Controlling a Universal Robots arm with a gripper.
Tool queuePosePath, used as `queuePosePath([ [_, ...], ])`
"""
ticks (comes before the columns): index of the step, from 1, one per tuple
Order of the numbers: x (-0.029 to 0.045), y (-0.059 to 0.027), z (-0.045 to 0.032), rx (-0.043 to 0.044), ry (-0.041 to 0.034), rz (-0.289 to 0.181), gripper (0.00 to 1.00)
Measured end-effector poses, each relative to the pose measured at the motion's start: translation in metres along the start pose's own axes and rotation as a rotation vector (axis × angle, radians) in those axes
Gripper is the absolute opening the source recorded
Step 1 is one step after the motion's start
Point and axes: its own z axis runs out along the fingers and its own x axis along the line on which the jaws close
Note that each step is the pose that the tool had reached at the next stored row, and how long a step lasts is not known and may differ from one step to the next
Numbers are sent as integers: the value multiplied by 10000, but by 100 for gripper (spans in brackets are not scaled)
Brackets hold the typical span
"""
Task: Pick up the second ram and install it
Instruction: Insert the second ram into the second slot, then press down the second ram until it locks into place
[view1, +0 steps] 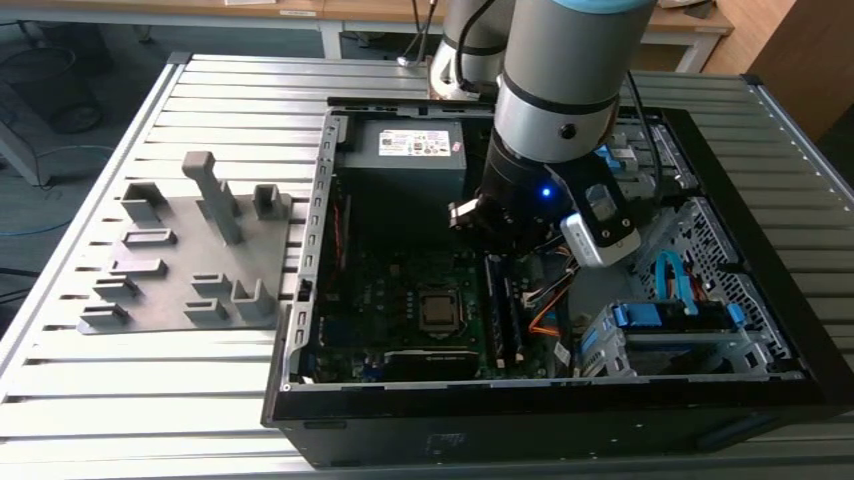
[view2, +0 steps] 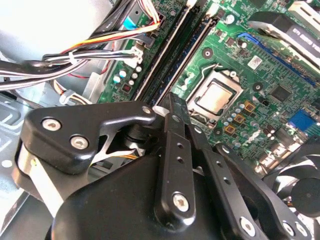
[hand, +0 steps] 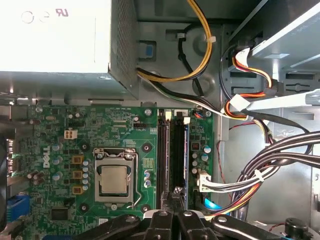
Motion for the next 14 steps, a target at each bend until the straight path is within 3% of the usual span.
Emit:
queuePosePath([
  [8,0,1,1,-7,0,1,10],
  [14,1,66,99,-44,0,1,10],
])
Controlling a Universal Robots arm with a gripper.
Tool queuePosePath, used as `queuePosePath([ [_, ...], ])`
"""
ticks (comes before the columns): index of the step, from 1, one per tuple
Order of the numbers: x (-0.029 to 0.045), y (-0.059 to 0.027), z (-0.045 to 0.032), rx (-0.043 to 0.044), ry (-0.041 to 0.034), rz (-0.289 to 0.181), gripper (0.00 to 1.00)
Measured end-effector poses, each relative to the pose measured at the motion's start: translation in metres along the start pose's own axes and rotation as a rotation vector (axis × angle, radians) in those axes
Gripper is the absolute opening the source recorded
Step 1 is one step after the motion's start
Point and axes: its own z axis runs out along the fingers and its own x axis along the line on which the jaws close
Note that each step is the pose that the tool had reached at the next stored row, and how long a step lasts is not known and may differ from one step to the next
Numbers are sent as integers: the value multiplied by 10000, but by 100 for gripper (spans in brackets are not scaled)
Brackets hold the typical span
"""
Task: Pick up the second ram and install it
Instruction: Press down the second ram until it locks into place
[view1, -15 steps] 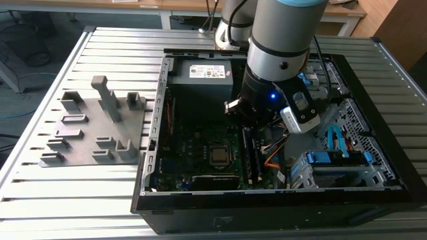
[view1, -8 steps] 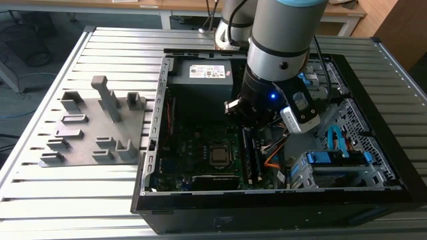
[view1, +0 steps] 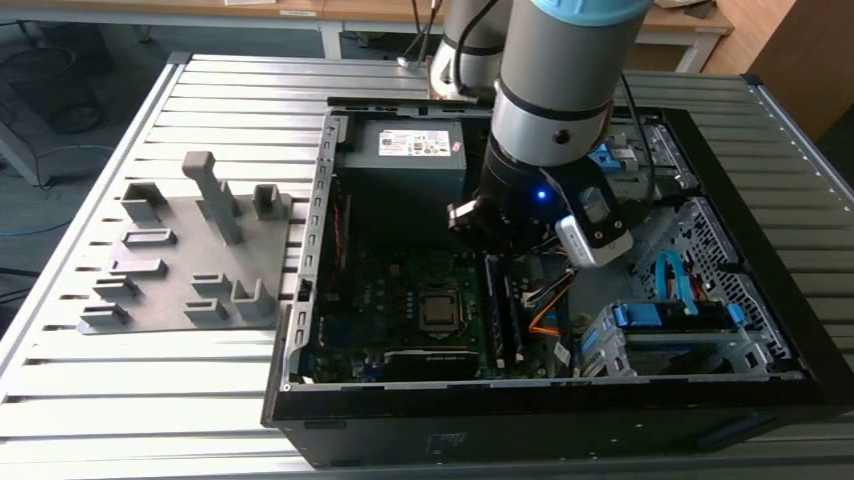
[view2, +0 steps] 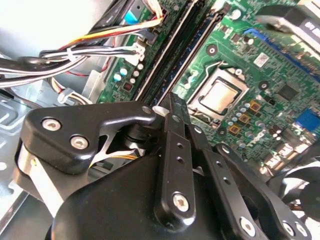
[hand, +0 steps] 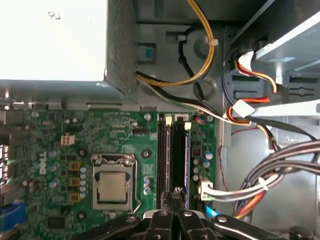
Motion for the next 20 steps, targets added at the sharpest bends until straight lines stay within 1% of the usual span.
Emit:
queuePosePath([
  [4,0,80,73,0,0,-1,10],
  [9,1,263,163,-11,0,0,10],
  [11,2,318,201,-32,0,0,10],
  [14,2,346,255,-46,-1,-7,10],
  [20,4,349,362,-47,0,-22,10],
])
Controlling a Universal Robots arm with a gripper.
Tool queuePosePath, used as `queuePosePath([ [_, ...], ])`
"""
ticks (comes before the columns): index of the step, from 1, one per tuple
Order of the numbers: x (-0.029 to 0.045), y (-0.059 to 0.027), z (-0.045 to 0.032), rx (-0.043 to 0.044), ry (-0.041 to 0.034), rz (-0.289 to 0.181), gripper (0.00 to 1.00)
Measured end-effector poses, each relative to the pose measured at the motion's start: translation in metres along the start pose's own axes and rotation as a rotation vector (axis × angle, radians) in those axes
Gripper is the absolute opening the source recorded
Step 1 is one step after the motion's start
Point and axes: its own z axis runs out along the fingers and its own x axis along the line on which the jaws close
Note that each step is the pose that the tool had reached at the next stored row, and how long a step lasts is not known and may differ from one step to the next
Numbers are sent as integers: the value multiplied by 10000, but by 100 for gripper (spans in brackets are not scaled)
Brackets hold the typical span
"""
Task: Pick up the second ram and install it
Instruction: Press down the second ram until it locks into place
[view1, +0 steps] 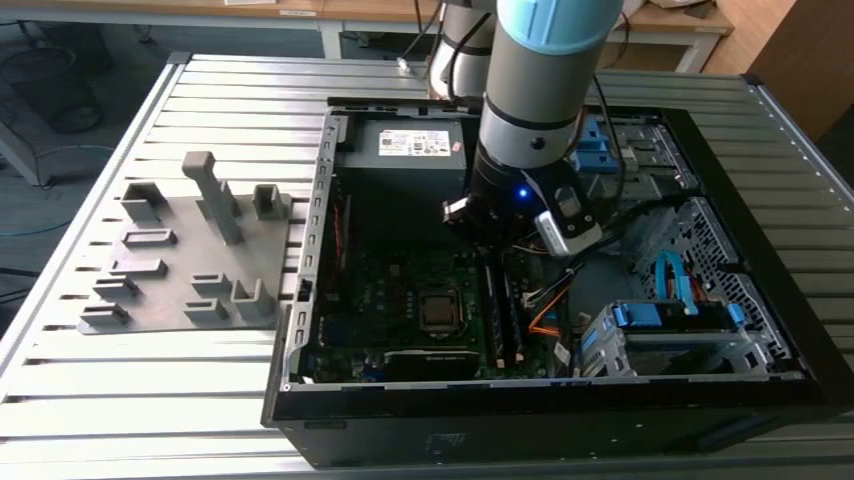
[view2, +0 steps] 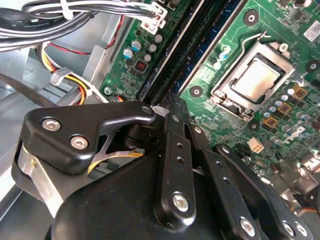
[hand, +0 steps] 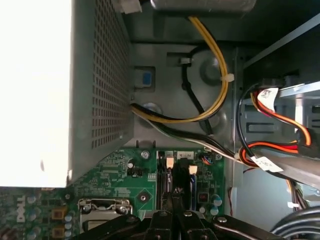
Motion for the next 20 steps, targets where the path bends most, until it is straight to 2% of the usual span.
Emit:
queuePosePath([
  [7,2,0,71,-32,3,-9,10],
  [10,1,2,80,-41,0,-11,10],
  [12,-1,7,47,-73,-12,-10,10],
  [15,-1,3,-68,-42,-1,-10,10],
  [17,-1,-2,-69,-26,-2,-11,10],
  [20,-1,-85,-71,6,-1,-11,10],
])
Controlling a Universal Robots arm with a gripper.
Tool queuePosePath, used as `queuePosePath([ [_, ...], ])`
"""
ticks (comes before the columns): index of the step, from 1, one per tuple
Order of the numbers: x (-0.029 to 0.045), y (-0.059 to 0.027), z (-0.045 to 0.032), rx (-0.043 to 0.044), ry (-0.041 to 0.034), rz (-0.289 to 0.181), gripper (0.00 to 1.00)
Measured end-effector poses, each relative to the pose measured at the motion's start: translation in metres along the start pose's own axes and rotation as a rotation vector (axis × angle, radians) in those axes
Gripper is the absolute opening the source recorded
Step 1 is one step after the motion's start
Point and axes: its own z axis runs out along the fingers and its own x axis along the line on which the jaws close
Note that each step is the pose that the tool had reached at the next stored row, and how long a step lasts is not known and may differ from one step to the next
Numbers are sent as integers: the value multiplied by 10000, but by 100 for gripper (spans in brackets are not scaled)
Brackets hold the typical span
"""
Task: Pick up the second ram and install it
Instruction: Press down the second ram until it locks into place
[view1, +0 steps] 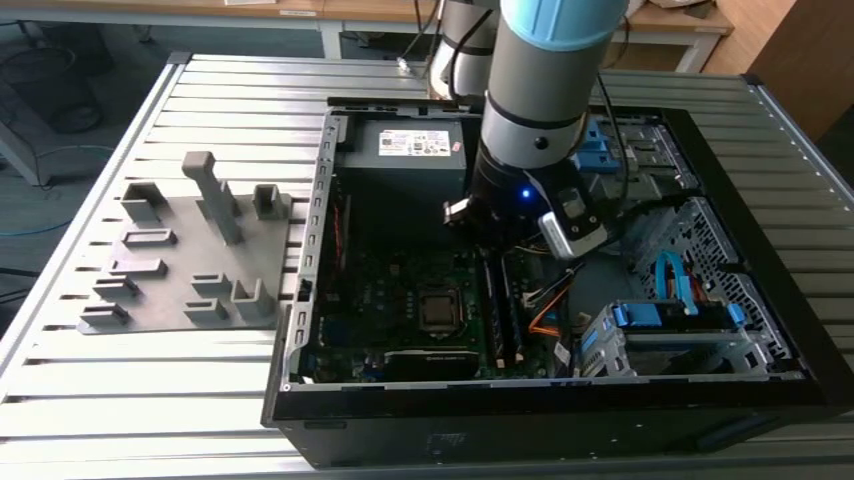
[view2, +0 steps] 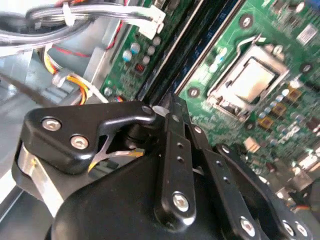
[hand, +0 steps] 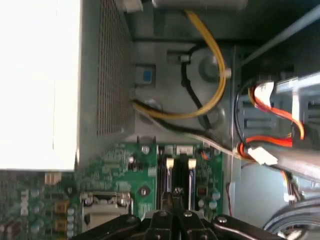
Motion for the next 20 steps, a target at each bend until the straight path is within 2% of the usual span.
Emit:
queuePosePath([
  [4,1,-146,0,33,1,-1,10],
  [13,3,-441,3,256,2,-5,10],
  [15,4,-485,6,301,3,-5,10],
  [20,5,-518,65,320,6,-6,10],
])
